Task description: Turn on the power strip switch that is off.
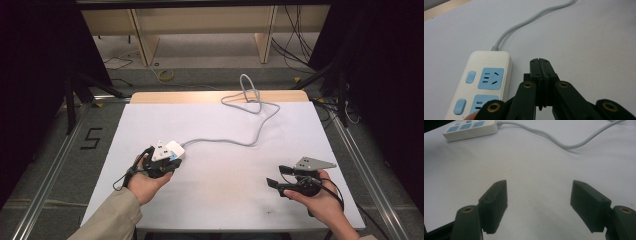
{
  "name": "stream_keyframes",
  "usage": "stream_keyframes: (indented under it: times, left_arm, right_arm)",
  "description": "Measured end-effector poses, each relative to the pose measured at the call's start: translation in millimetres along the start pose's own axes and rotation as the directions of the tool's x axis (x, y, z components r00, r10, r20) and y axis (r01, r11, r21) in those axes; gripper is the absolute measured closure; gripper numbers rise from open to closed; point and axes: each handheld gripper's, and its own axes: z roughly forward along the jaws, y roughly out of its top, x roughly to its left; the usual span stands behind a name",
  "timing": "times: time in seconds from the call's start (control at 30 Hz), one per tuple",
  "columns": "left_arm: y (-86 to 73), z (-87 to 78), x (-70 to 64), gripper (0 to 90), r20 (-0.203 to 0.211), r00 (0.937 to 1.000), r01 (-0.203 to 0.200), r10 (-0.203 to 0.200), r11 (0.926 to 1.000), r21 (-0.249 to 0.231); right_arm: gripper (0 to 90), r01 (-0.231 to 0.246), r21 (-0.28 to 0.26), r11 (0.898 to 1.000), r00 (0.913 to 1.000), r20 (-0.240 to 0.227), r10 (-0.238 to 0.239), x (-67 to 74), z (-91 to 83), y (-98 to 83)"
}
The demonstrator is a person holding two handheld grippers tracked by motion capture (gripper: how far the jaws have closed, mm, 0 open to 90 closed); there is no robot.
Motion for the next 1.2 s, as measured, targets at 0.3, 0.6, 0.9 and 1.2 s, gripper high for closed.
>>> stream_keyframes:
  times: [0.3, 0.6, 0.9, 1.2]
  left_arm:
    - [-0.2, -3.9, 7.5, 89.8, -0.031, 0.9995, 0.01, -0.01, 0.9999, 0.001]
    - [-2.7, -6.6, 20.4, 89.8, -0.066, 0.997, 0.04, -0.039, 0.9992, 0.006]
    - [-5.8, -7.9, 32.5, 89.8, -0.092, 0.9933, 0.071, -0.07, 0.9975, 0.01]
    - [-8.5, -7.7, 41.7, 89.8, -0.101, 0.9899, 0.101, -0.099, 0.9948, 0.016]
  right_arm:
    - [30.3, 0.001, 0.002, 1.0, 1.0, 0.0, -0.001, 0.2, -0.2, 0.0]
    - [30.3, -0.001, 0.002, 1.0, 1.0, 0.001, 0.001, 0.0, -0.4, -0.1]
    - [30.3, -0.004, 0.002, 1.0, 1.0, 0.002, 0.004, -0.2, 0.1, -0.3]
    - [30.3, -0.006, 0.004, 1.0, 1.0, 0.005, 0.006, -0.3, -0.1, -0.4]
